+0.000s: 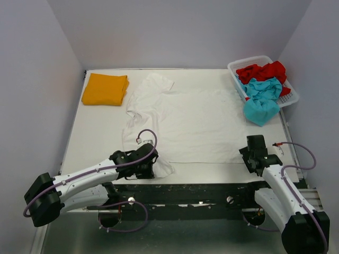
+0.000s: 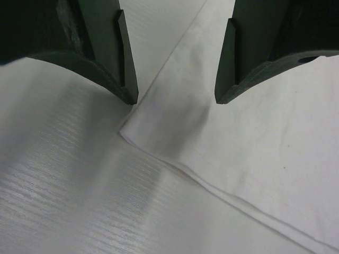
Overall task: Fold and stack the t-shirts
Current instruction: Grab the side of the flattened tshirt closest away from the robot with both arms, then fold the flattened tshirt in 1/3 of the way
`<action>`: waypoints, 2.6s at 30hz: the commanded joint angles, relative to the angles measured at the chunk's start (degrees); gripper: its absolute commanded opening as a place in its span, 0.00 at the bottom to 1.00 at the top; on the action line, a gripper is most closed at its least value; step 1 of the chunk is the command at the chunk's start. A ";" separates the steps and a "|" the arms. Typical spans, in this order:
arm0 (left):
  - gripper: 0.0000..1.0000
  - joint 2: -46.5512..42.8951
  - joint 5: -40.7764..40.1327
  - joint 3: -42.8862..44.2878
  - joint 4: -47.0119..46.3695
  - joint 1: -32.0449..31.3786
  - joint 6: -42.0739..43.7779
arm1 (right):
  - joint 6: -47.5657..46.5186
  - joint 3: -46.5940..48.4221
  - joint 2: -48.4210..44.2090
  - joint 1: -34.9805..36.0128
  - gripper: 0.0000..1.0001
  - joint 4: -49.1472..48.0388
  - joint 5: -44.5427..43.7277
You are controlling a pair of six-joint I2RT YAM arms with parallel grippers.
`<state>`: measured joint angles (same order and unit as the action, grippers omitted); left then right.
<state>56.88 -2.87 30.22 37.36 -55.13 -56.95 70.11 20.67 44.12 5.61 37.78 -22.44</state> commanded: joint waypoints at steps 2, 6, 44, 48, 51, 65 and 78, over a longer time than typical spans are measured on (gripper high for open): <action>0.00 -2.21 -1.26 0.08 -0.35 0.81 1.57 | 1.93 0.14 3.24 -0.20 0.61 -1.81 -1.24; 0.00 -2.39 -1.34 0.43 0.16 1.32 1.74 | 3.28 -1.15 4.61 -0.16 0.57 -4.00 0.48; 0.00 -23.46 -5.78 -4.51 7.02 -14.67 -17.80 | 1.81 4.24 -22.87 -0.16 0.01 11.84 5.98; 0.00 -20.34 -8.46 -0.44 4.79 -10.07 -12.10 | -2.28 6.17 -15.72 -0.20 0.01 7.08 5.16; 0.00 -16.86 -2.84 0.82 -1.21 -0.65 -4.48 | -5.05 8.32 -9.30 -0.16 0.01 3.11 4.72; 0.00 8.75 2.26 21.69 -5.04 22.30 14.49 | -14.35 22.21 19.17 -0.16 0.01 -10.77 2.35; 0.00 22.18 8.76 34.39 -12.00 30.62 28.39 | -16.46 28.17 28.57 -0.16 0.01 -15.00 -1.48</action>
<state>75.20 1.43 60.01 28.36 -26.35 -35.24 55.05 46.59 70.76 5.61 25.04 -20.69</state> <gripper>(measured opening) 0.023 0.027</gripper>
